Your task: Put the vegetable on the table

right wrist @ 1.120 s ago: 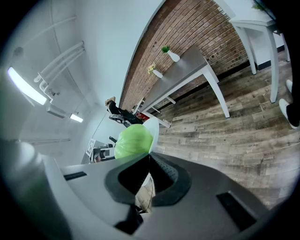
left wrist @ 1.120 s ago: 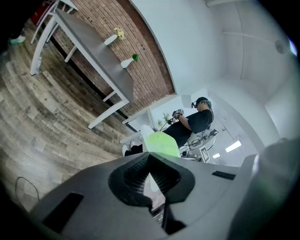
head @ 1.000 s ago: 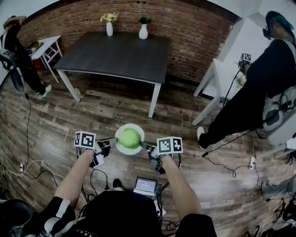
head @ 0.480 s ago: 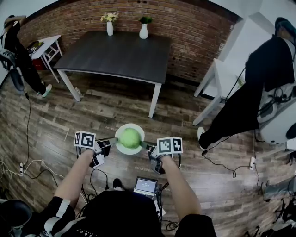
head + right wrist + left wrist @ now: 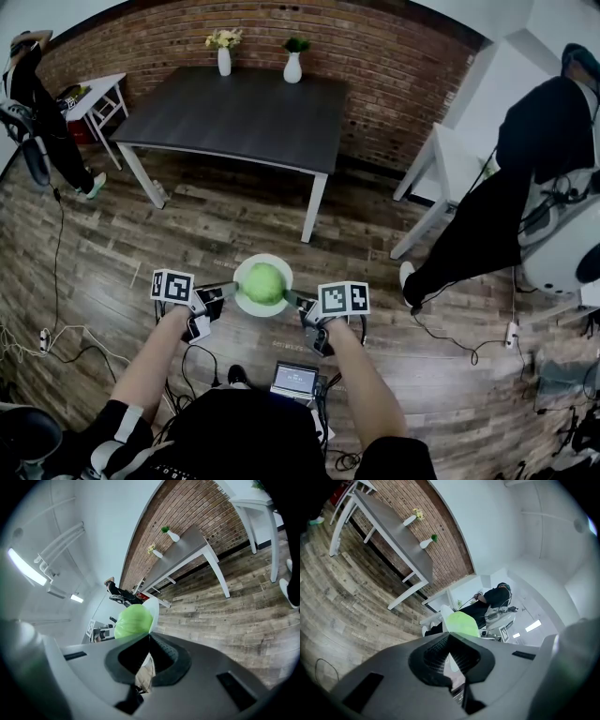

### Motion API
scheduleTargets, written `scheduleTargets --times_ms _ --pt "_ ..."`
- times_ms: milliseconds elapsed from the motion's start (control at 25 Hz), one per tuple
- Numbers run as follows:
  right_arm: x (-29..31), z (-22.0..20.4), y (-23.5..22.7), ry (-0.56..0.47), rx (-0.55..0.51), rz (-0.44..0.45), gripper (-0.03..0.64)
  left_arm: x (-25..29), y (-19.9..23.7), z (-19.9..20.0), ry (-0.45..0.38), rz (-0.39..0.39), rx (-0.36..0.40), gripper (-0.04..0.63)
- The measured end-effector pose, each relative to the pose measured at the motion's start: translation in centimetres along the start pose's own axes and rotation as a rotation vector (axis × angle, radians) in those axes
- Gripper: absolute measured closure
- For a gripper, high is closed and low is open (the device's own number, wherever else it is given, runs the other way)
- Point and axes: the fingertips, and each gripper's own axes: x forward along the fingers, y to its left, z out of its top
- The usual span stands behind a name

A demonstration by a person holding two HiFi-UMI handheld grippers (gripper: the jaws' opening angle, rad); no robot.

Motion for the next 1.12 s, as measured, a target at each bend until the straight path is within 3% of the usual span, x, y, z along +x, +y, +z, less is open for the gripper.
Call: scheduleTargets --times_ms 880,1120 --pt "-3.0 2.1 -4.0 0.064 0.004 0.032 0.604 4.8 -1.3 -0.2 -0.064 0.021 -0.042 0.592" --pt "-1.8 3.9 -4.6 0.087 0.01 0.037 0.604 5.2 -0.1 1.6 -0.084 0.022 -0.065 0.592"
